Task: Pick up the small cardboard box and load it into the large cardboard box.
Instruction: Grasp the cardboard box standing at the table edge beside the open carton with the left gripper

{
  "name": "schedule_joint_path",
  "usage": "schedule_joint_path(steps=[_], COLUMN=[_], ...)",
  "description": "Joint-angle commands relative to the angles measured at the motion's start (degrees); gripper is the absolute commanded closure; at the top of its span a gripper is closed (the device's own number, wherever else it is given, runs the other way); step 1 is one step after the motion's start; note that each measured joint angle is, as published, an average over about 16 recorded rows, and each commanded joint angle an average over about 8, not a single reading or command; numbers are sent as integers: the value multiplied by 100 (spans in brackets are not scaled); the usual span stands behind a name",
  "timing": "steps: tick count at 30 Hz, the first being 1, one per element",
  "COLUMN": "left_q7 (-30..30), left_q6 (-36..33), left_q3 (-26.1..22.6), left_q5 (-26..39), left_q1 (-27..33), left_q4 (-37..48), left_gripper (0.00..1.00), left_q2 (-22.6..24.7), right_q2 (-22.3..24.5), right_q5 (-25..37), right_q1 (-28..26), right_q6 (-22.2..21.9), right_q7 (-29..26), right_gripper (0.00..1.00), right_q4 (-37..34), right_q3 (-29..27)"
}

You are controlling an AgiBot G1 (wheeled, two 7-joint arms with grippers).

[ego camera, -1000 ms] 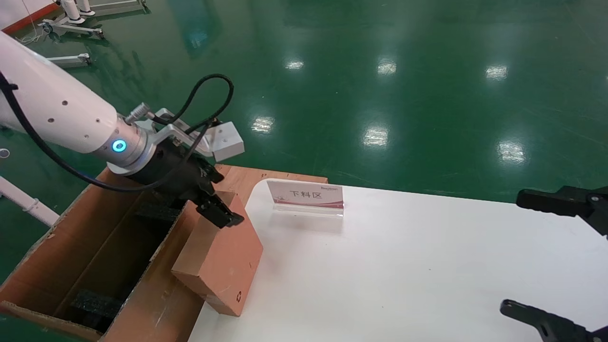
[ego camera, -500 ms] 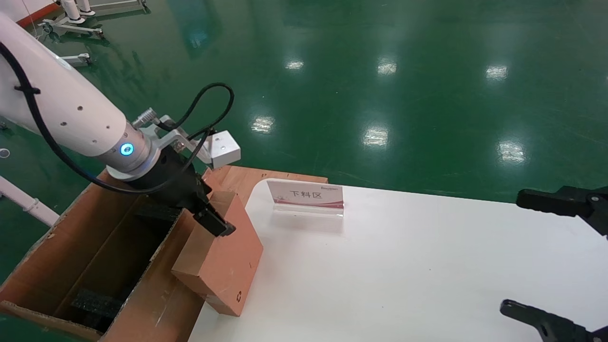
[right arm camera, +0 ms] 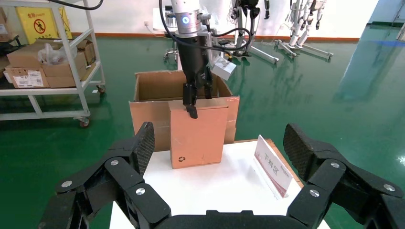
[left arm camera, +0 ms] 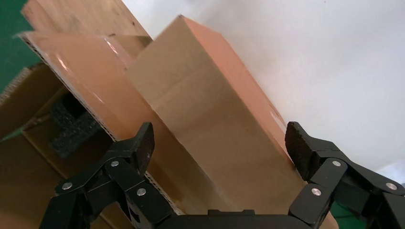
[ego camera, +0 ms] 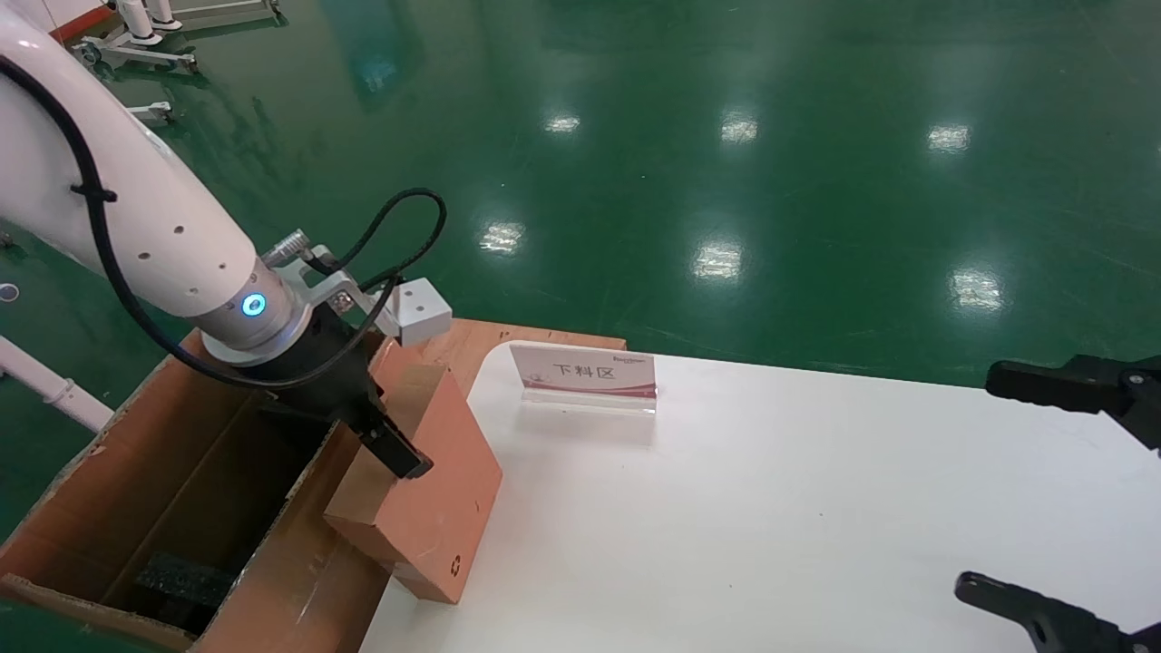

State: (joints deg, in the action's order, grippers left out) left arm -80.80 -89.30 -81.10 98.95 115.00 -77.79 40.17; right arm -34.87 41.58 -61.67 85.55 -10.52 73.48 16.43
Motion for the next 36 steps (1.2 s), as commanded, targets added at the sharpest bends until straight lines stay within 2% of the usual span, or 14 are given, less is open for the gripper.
schedule_joint_path(steps=[1,20,22,28,30,36], left_q7=[-66,-264,-264,-261,-261,-259], left_q6=[8,40,40,38,38,36], left_q3=[-129,-757,-745,-702,-692,-670], left_q5=[-61,-320,-319,-314,-313,-311], left_q1=[48,283,283,276,273,266], left_q4=[1,5,6,6,6,6], left_gripper=[0,0,25,100,100,100], left_q2=[13,104,102,92,89,84], right_q2=[0,3,3,3,3,3], right_q5=[-1,-5,-5,-5,-5,-5], right_q1=[0,0,0,0,0,0], right_q6=[0,-4,-4,-4,-4,-4], right_q7=[0,4,4,3,3,3], right_gripper=[0,0,0,74,99,100], right_q4=[0,-2,-2,-2,-2,-2], right_q3=[1,5,6,6,6,5])
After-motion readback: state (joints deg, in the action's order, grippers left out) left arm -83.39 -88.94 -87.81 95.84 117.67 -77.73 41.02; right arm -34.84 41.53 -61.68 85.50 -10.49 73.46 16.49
